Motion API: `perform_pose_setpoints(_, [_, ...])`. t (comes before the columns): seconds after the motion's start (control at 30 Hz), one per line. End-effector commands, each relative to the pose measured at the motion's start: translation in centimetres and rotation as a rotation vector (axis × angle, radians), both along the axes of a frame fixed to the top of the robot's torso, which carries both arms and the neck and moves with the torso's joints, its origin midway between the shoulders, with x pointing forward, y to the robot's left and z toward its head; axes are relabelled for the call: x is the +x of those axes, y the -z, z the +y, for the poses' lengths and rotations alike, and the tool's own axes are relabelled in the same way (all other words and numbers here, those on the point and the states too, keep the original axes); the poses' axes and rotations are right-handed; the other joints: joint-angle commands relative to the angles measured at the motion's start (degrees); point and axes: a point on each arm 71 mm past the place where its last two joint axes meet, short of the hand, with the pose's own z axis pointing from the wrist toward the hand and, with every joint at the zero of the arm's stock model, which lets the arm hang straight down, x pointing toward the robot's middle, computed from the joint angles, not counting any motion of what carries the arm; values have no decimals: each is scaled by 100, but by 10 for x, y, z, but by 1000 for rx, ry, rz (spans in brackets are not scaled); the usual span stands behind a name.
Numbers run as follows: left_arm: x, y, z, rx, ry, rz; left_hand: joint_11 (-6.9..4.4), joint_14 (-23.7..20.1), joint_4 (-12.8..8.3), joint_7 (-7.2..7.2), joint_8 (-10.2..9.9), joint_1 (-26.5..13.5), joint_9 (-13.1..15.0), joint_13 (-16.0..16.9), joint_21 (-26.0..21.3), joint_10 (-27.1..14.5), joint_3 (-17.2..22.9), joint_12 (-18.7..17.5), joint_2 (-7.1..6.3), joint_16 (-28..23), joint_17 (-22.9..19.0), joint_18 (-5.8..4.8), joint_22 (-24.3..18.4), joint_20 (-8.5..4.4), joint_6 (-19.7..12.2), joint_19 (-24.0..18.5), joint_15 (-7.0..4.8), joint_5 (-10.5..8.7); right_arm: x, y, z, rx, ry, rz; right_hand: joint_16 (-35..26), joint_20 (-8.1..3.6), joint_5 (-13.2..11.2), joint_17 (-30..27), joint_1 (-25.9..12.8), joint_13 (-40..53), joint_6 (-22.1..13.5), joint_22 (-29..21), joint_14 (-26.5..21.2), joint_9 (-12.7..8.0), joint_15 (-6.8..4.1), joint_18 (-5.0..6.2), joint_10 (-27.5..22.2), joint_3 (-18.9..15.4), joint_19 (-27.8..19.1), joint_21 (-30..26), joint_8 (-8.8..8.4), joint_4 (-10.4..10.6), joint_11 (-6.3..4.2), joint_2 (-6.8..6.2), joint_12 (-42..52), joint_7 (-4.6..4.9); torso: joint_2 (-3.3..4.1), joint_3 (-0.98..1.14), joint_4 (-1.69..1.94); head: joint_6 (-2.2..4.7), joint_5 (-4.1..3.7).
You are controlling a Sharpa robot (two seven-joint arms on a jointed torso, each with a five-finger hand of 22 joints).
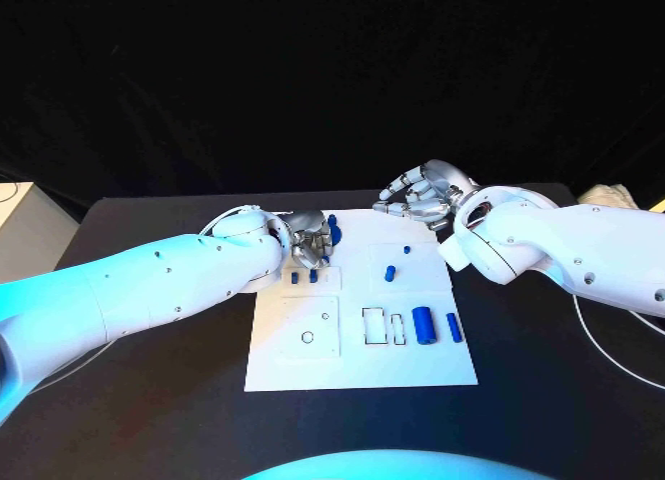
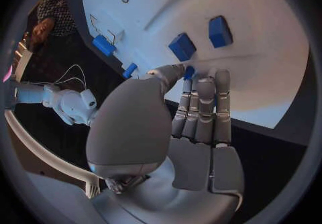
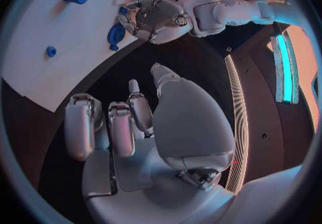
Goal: Assemble the parts on the task board
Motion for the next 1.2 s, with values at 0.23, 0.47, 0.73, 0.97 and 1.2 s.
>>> perform_pose_setpoints(0.23, [-1, 5, -2, 29, 13, 39, -42, 259, -153, -11, -31, 32, -50, -131, 305, 274, 178, -163, 181, 222, 191, 28, 341, -44, 274, 278, -43, -95, -1, 0, 2, -6, -16, -4, -36, 41, 20, 1022, -49, 156, -33, 734, 474, 7, 10, 108, -39, 35, 97, -18, 28, -4, -7, 13, -11, -4, -2, -4, 4, -22, -25])
perform_pose_setpoints(0.47, [0, 6, -2, 43, 8, 49, -57, 375, -341, -8, -85, 77, -88, -205, 466, 432, 306, -287, 242, 318, 246, 11, 495, -77, 379, 345, -66, -137, -1, 0, 2, -7, -16, -3, -36, 41, 20, 1022, -49, 156, -33, 734, 474, 7, 10, 108, -39, 35, 97, -18, 28, -4, -7, 13, -11, -4, -8, -1, 1, -32, -35])
perform_pose_setpoints(0.73, [1, 5, -7, 28, 13, 32, -72, 478, -456, -22, -108, 26, -103, -247, 577, 584, 355, -366, 279, 404, 319, -6, 621, -83, 505, 369, -80, -147, -1, 0, 2, -8, -18, -4, -31, 41, 23, 1030, -49, 162, -30, 738, 476, 8, 10, 106, -32, 40, 100, -13, 32, -4, -7, 13, -4, -5, -4, -3, -7, -26, -40])
perform_pose_setpoints(0.97, [3, 1, -3, -22, 6, -23, -142, 707, -541, -93, -140, -127, -79, -302, 738, 827, 369, -523, 287, 567, 557, -46, 835, -115, 697, 543, -141, -138, -2, 0, 2, -8, -18, -5, -31, 41, 23, 1030, -49, 162, -30, 738, 476, 8, 10, 106, -32, 40, 100, -13, 32, -4, -7, 13, -4, -5, -12, 3, 5, -17, -53])
perform_pose_setpoints(1.2, [2, -6, 5, -81, 2, -46, -157, 784, -570, -104, -161, -162, -72, -322, 784, 887, 379, -590, 288, 614, 633, -60, 897, -127, 741, 611, -150, -135, -2, 0, 2, -8, -18, -5, -31, 41, 23, 1030, -49, 162, -30, 738, 476, 8, 10, 106, -32, 40, 100, -13, 32, -4, -7, 13, -4, -5, -16, -4, 10, 2, -54])
